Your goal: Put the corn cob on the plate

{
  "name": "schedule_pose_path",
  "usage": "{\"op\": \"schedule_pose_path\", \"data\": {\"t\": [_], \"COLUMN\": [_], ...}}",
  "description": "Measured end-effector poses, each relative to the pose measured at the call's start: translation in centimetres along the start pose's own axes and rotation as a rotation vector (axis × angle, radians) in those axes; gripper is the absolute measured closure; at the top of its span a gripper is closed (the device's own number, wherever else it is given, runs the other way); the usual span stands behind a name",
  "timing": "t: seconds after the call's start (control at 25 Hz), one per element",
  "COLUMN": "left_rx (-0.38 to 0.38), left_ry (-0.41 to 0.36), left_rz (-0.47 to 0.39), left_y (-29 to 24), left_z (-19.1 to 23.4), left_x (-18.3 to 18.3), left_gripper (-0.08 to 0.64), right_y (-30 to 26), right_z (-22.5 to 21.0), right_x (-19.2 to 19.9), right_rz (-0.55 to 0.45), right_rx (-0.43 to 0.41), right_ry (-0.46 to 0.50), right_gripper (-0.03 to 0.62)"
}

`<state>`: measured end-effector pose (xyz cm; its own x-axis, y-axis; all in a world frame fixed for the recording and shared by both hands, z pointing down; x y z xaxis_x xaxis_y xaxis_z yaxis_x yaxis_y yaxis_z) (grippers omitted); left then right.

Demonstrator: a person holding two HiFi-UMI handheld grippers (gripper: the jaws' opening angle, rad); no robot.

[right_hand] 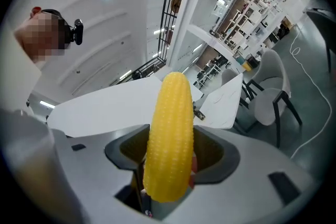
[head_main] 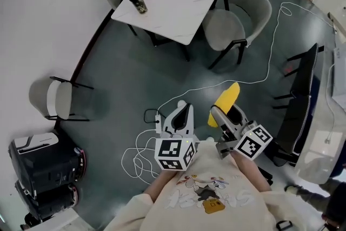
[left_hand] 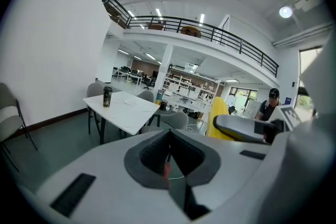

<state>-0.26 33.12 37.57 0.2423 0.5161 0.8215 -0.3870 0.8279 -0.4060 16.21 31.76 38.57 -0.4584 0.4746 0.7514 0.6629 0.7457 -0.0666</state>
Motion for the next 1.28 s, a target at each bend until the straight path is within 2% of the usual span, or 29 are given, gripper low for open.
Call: {"op": "schedule_pose_path", "data": {"t": [0.24, 0.68, 0.88, 1.28], "left_rx": [0.043, 0.070, 0.063, 0.061], "left_ry": [0.011, -0.003, 0.019, 0.034], "left_rz": [0.011, 0.048, 0.056, 0.072], "left_y": [-4.3, -11.7, -13.5, -16.8], "left_z": [4.8, 16.7, 20.2, 21.9], "left_x": [-5.7, -14.5, -16.0, -17.9], "left_gripper": [0.552, 0.552, 0.552, 0.552], "right_y": [-8.2, -23.3, -25.8, -30.9], "right_z": [-0.7, -2.1, -2.4, -4.4], "right_x": [-2.3, -4.7, -4.8, -6.2], "right_rz": [0.003, 0.001, 0.003, 0.013], "right_rx": [0.037, 0.087, 0.123, 0.113], "right_ry": [-0.009, 0.007, 0.005, -0.013], "right_gripper": [0.333, 0.333, 0.333, 0.333]}}
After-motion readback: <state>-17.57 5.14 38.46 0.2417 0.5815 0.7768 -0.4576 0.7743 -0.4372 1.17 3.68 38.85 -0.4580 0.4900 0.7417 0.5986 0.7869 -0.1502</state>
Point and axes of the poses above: the fingertips, and each gripper's own axes: y backward along the fingers, z to its left, x out of its underside, the point moved 6 cm from there along y, backward along the fingers, and after that the axes turned 7 degrees about y, right-handed, at the moved point
